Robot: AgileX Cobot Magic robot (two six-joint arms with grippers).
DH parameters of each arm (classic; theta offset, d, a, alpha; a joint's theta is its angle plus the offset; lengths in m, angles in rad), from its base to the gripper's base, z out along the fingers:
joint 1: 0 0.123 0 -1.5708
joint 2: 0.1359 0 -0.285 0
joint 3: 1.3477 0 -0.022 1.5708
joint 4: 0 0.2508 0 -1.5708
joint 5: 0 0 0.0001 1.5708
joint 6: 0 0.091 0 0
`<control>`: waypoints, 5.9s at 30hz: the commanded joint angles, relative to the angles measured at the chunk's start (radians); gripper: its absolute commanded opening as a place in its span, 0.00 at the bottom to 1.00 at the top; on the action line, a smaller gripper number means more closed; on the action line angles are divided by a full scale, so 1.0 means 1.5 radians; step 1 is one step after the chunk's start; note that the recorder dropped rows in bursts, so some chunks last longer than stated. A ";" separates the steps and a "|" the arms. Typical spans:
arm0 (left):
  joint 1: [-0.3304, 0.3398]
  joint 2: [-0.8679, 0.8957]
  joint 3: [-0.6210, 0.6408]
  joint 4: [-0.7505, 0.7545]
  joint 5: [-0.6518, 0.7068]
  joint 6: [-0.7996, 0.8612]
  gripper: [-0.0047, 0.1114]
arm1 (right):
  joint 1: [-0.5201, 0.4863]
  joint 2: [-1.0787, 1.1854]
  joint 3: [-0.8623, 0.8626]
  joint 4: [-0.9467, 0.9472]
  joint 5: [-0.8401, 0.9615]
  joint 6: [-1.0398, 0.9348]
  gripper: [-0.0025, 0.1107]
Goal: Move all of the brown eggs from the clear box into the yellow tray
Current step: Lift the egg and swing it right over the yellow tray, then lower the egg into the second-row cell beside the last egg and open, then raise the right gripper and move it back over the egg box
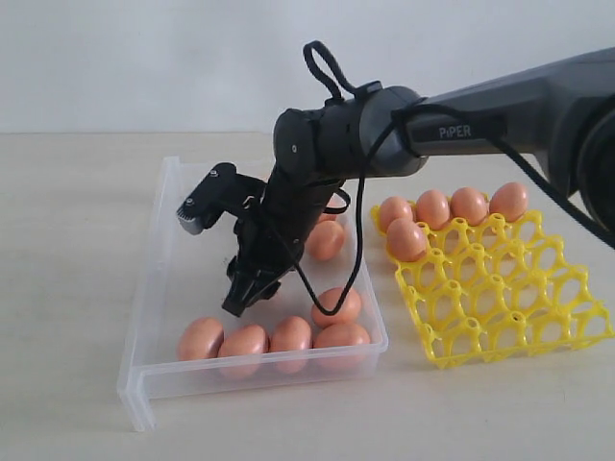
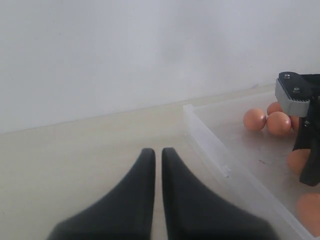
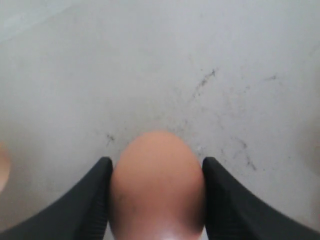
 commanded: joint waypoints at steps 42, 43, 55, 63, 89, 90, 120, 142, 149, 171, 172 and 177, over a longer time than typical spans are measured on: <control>-0.004 -0.001 0.003 -0.002 -0.002 -0.003 0.07 | -0.053 -0.331 0.801 0.131 -1.255 0.651 0.02; -0.004 -0.001 0.003 -0.002 -0.002 -0.003 0.07 | -0.068 -0.333 0.824 0.132 -1.255 0.669 0.02; -0.004 -0.001 0.003 -0.002 -0.002 -0.003 0.07 | -0.284 -0.244 0.833 -0.231 -1.255 0.660 0.02; -0.004 -0.001 0.003 -0.002 -0.002 -0.003 0.07 | -0.430 -0.169 0.716 -0.610 -1.255 0.740 0.02; -0.004 -0.001 0.003 -0.002 -0.002 -0.003 0.07 | -0.455 -0.080 0.685 -0.577 -1.255 0.708 0.09; -0.004 -0.001 0.003 -0.002 -0.002 -0.003 0.07 | -0.455 -0.080 0.685 -0.581 -1.255 0.708 0.14; -0.004 -0.001 0.003 -0.002 -0.002 -0.003 0.07 | -0.453 -0.242 0.756 -0.606 -1.255 0.706 0.40; -0.004 -0.001 0.003 -0.002 -0.002 -0.003 0.07 | -0.402 -0.246 0.699 -0.584 -0.941 0.731 0.02; -0.004 -0.001 0.003 -0.002 -0.002 -0.003 0.07 | -0.402 -0.246 0.700 -0.644 -0.861 0.803 0.02; -0.004 -0.001 0.003 -0.002 -0.002 -0.003 0.07 | -0.044 -0.359 0.451 -1.359 -0.515 1.595 0.34; -0.004 -0.001 0.003 -0.002 -0.002 -0.003 0.07 | -0.034 -0.337 0.444 -1.359 -0.403 1.556 0.30; -0.004 -0.001 0.003 -0.002 -0.002 -0.003 0.07 | 0.003 -0.306 0.411 -1.359 -0.240 1.092 0.02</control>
